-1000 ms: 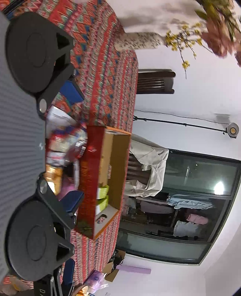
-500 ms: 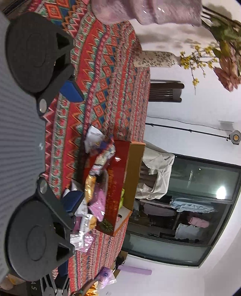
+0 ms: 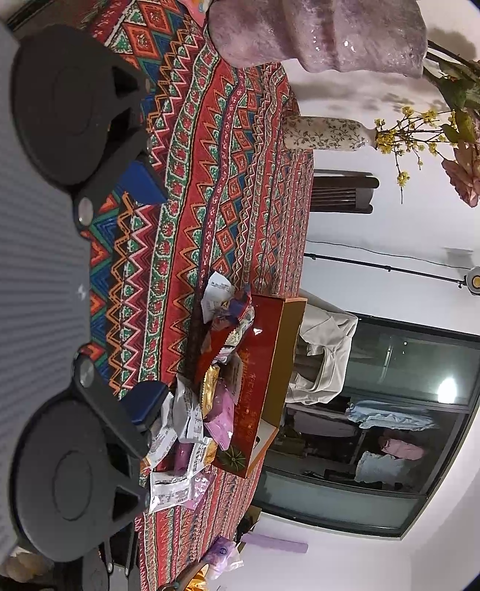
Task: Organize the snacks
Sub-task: 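Withdraw both tools from the box toward the snack pile, then grasp a white printed wrapper with the right gripper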
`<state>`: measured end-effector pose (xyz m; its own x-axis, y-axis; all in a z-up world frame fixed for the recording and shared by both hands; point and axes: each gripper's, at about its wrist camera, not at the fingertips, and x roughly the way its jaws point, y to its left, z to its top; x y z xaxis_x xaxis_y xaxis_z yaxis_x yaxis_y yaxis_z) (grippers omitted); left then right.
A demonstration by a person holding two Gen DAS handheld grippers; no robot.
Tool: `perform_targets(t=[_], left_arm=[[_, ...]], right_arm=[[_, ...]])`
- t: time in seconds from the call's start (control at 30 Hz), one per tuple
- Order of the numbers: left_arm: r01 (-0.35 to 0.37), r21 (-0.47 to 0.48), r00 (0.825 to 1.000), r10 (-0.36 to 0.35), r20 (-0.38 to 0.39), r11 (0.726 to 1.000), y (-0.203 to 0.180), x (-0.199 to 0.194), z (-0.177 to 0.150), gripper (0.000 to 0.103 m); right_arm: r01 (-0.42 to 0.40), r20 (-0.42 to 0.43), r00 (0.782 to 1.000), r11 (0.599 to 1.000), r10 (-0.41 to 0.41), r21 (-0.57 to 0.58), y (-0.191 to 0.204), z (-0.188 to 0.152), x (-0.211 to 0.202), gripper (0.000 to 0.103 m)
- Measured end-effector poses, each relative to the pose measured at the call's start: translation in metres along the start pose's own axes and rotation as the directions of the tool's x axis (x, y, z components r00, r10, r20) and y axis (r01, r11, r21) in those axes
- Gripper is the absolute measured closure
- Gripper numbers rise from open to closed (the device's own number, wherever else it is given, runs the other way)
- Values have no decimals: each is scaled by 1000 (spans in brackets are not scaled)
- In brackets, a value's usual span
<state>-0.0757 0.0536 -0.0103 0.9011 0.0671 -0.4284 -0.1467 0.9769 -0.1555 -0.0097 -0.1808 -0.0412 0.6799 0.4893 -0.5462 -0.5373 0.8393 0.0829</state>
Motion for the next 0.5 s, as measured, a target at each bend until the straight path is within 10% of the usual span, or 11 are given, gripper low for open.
perform_targets(t=[0.5], left_arm=[[-6,9,999,6,-41,1000,-23,25,6,0]], right_arm=[[37,159,986,996,-50,82,-52,23,-26,57]])
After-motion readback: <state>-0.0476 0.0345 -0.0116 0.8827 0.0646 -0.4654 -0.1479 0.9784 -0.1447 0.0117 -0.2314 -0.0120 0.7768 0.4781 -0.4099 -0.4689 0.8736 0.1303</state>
